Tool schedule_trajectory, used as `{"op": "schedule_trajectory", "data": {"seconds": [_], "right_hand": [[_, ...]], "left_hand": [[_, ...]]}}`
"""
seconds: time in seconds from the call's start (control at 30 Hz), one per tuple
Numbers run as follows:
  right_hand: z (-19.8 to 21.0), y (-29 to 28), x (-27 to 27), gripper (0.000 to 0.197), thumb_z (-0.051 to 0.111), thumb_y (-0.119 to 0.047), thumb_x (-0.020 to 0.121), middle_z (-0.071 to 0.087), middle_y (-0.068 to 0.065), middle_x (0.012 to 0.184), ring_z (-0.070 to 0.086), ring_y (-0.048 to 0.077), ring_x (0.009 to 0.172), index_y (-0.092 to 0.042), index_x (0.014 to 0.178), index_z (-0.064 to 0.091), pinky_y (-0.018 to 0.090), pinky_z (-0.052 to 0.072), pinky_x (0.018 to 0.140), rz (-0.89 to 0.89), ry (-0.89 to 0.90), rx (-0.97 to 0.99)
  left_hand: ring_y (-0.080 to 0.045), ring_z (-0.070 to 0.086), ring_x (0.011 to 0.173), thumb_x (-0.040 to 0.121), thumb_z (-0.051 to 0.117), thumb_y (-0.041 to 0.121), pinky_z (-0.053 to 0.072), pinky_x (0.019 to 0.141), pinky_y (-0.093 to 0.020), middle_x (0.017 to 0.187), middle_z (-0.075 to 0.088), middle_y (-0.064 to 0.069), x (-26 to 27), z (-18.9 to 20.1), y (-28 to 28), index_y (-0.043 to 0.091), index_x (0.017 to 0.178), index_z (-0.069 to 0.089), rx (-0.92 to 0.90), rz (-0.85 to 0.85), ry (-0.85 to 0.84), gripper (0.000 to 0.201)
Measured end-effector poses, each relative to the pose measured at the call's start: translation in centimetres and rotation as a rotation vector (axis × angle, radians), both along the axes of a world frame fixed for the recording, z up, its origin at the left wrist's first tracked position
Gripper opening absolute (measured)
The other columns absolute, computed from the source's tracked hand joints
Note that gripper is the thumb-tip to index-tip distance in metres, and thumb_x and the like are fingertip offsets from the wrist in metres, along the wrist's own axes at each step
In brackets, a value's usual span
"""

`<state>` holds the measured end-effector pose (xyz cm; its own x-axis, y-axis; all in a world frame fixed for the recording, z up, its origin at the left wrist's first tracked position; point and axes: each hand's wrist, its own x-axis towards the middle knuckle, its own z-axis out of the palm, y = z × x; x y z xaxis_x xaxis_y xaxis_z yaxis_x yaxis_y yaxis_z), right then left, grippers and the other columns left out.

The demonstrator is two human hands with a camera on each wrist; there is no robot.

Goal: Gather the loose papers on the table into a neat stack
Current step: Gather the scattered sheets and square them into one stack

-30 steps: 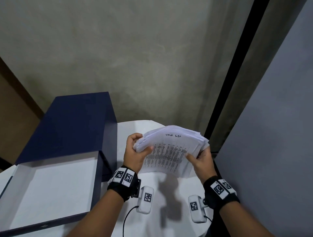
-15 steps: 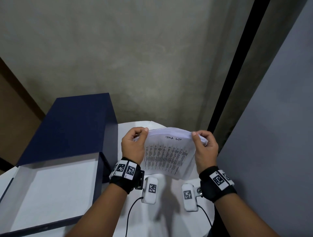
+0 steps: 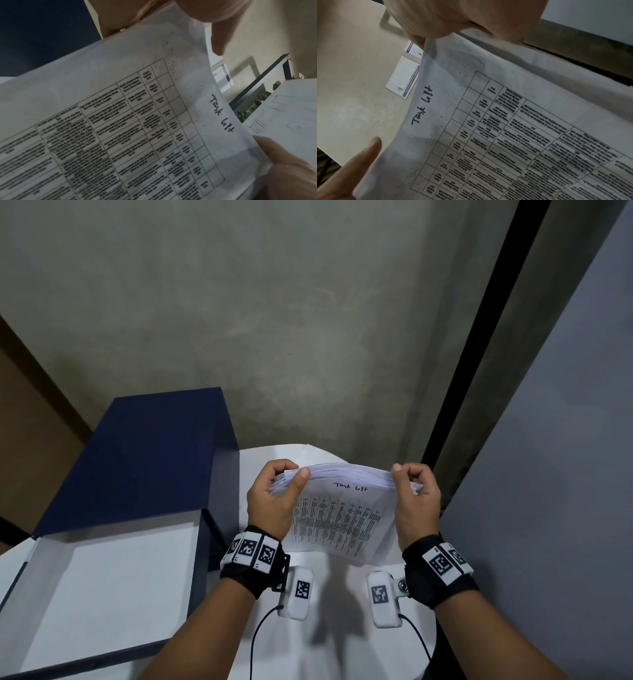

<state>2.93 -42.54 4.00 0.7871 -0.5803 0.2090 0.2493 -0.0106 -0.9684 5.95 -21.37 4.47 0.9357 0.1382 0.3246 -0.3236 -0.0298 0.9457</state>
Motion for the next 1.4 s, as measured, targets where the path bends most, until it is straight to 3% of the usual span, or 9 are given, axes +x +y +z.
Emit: {"op": "schedule_trajectory", "data": {"seconds": [0.13, 0.3, 0.47, 0.63, 0.8, 0.97, 1.07, 1.23, 1.4], "right_hand": [[0.2, 0.3, 0.2, 0.009, 0.061, -0.031, 0.084, 0.060, -0.012, 0.079, 0.054, -0.001, 0.072, -0.023, 0.081, 0.059, 0.032, 0.044, 0.080, -0.019, -0.022, -0.025], [0.1, -0.2, -0.6, 0.050, 0.076, -0.059, 0.070, 0.068, -0.002, 0.102, 0.063, 0.009, 0.094, -0.028, 0.103, 0.056, 0.030, 0.053, 0.087, 0.142, -0.047, -0.076], [-2.5, -1.4, -2.2, 0.087, 0.086, -0.013, 0.065, 0.051, 0.004, 0.128, 0.057, 0.013, 0.118, -0.025, 0.132, 0.032, 0.026, 0.048, 0.104, 0.325, -0.048, -0.258], [-3.7, -0.8, -2.4, 0.075, 0.063, 0.007, 0.071, 0.053, -0.007, 0.114, 0.060, -0.008, 0.098, -0.052, 0.112, 0.042, 0.013, 0.050, 0.086, 0.304, 0.055, -0.216], [-2.1, -0.2, -1.0, 0.035, 0.065, 0.009, 0.089, 0.066, -0.013, 0.090, 0.064, -0.010, 0.076, -0.025, 0.098, 0.062, 0.007, 0.049, 0.074, 0.173, 0.141, -0.178], [1.4, -0.6, 0.0, 0.035, 0.064, 0.013, 0.083, 0.069, -0.023, 0.081, 0.062, -0.013, 0.076, -0.018, 0.099, 0.070, 0.006, 0.046, 0.076, 0.186, -0.007, -0.558], [4.0, 0.1, 0.5, 0.044, 0.061, 0.017, 0.073, 0.072, -0.014, 0.091, 0.067, 0.003, 0.083, -0.013, 0.104, 0.073, 0.018, 0.054, 0.078, 0.246, -0.118, -0.894], [5.2, 0.2, -0.2, 0.030, 0.072, -0.003, 0.080, 0.073, -0.007, 0.098, 0.066, 0.016, 0.090, -0.021, 0.104, 0.069, 0.029, 0.051, 0.080, 0.272, -0.129, -0.970], [0.8, -6.3, -1.2, 0.078, 0.084, -0.040, 0.073, 0.045, 0.006, 0.148, 0.039, 0.023, 0.138, -0.019, 0.139, 0.048, 0.039, 0.030, 0.118, -0.114, 0.155, -0.728]], "left_hand": [[-0.010, 0.062, 0.080, 0.084, 0.068, 0.018, 0.048, 0.079, -0.024, 0.080, 0.067, 0.009, 0.2, 0.2, -0.5, 0.016, 0.081, 0.066, -0.007, 0.119, 0.022, 0.003], [-0.010, 0.063, 0.085, 0.082, 0.065, 0.025, 0.046, 0.079, -0.024, 0.087, 0.068, 0.007, 0.8, 0.1, -0.2, 0.018, 0.088, 0.064, -0.113, 0.165, 0.091, 0.009], [-0.020, 0.062, 0.102, 0.079, 0.059, 0.052, 0.046, 0.093, -0.037, 0.105, 0.068, -0.010, 0.4, -0.5, 0.3, 0.022, 0.101, 0.058, -0.136, 0.072, 0.084, 0.037], [-0.025, 0.058, 0.108, 0.062, 0.081, 0.035, 0.049, 0.093, -0.039, 0.118, 0.054, -0.011, -0.2, -1.5, 0.7, 0.018, 0.128, 0.039, -0.211, -0.203, 0.098, 0.080], [0.001, 0.058, 0.093, 0.069, 0.072, -0.005, 0.047, 0.081, -0.025, 0.109, 0.057, 0.008, -0.4, -0.3, 0.5, 0.019, 0.121, 0.047, 0.205, -0.002, 0.126, 0.063], [-0.014, 0.034, 0.129, 0.067, 0.075, 0.038, 0.030, 0.104, -0.038, 0.143, 0.033, 0.003, -0.8, 4.5, 0.7, 0.029, 0.135, 0.040, 0.823, 0.215, -0.121, 0.077], [-0.021, 0.044, 0.130, 0.073, 0.066, 0.038, 0.036, 0.101, -0.043, 0.136, 0.051, 0.003, -0.6, 6.9, -0.3, 0.033, 0.123, 0.051, 1.181, 0.022, -0.210, 0.052], [-0.026, 0.066, 0.077, 0.075, 0.070, 0.025, 0.052, 0.062, -0.032, 0.074, 0.070, 0.000, 0.0, 5.8, 0.5, 0.021, 0.088, 0.058, 0.885, -0.122, -0.033, 0.018], [-0.021, 0.069, 0.088, 0.071, 0.078, 0.011, 0.056, 0.081, -0.042, 0.090, 0.074, 0.001, -0.8, 4.1, 2.2, 0.022, 0.100, 0.069, 0.384, -0.101, 0.125, 0.032]]}}
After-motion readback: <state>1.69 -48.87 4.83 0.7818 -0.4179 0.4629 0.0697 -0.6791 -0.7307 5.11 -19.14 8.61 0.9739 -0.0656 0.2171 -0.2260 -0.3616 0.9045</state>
